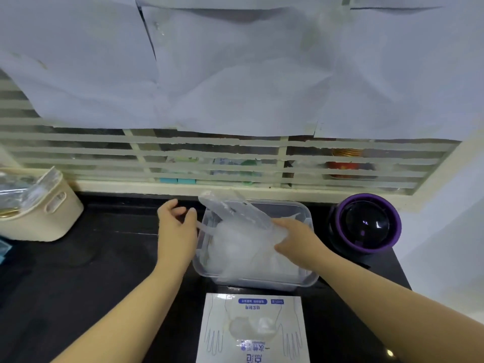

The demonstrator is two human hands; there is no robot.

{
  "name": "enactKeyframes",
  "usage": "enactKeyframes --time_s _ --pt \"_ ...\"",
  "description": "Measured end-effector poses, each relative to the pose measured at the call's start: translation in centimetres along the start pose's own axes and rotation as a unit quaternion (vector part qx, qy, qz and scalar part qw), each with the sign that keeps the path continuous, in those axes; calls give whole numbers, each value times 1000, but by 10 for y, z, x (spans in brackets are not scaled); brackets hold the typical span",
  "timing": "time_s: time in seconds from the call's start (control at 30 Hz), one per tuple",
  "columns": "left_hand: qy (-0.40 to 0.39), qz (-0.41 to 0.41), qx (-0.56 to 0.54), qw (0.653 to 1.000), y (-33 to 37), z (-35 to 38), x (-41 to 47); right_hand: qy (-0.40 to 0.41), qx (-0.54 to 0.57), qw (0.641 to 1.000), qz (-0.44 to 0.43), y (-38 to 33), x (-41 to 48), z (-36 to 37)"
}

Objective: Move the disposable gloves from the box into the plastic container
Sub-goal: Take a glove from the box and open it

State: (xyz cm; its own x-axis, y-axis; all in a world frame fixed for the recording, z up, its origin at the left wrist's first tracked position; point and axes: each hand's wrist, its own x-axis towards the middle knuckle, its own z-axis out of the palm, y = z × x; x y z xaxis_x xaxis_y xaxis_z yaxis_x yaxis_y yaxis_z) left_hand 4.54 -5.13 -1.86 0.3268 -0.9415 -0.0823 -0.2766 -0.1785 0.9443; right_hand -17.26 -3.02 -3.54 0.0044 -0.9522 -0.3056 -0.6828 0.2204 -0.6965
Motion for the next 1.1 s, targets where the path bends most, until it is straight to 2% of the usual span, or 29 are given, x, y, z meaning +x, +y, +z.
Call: enactKeyframes --time_s 0.07,0.1,0.17,0.23,0.27,0.33,0.4,0.47,0.57,0.7,0.77,0.97,1.1 --pt "36 151 49 987 6 -6 3 -10 -55 998 -15 1 7 1" --pt "2 238 104 966 12 -4 5 -12 -76 997 -17 0 10 1" --pt "-171 343 260 886 23 11 7 -22 -107 994 -12 -1 14 3" --pt "-349 325 413 776 18 34 12 -33 -120 992 0 2 22 7" --pt "-403 292 465 732 12 46 14 -39 -127 991 11 4 26 10" --pt "-453 228 540 672 -2 64 19 -49 -159 985 38 7 35 17" --pt "-467 194 580 639 -13 78 26 -65 -199 976 65 10 42 21" --pt "-475 185 591 625 -20 83 28 -79 -245 964 69 7 41 22" --pt "-480 182 580 633 -25 87 32 -81 -278 956 54 -5 31 16" --pt "-493 171 570 634 -32 95 39 -2 -402 914 -53 -14 26 14" --pt "-494 166 568 636 -36 97 41 -21 -414 907 -68 -9 33 23" --pt "-499 99 520 686 -44 96 51 -161 -348 922 41 20 55 40" --pt "-490 41 500 712 -47 101 59 -194 -356 910 91 25 58 47"
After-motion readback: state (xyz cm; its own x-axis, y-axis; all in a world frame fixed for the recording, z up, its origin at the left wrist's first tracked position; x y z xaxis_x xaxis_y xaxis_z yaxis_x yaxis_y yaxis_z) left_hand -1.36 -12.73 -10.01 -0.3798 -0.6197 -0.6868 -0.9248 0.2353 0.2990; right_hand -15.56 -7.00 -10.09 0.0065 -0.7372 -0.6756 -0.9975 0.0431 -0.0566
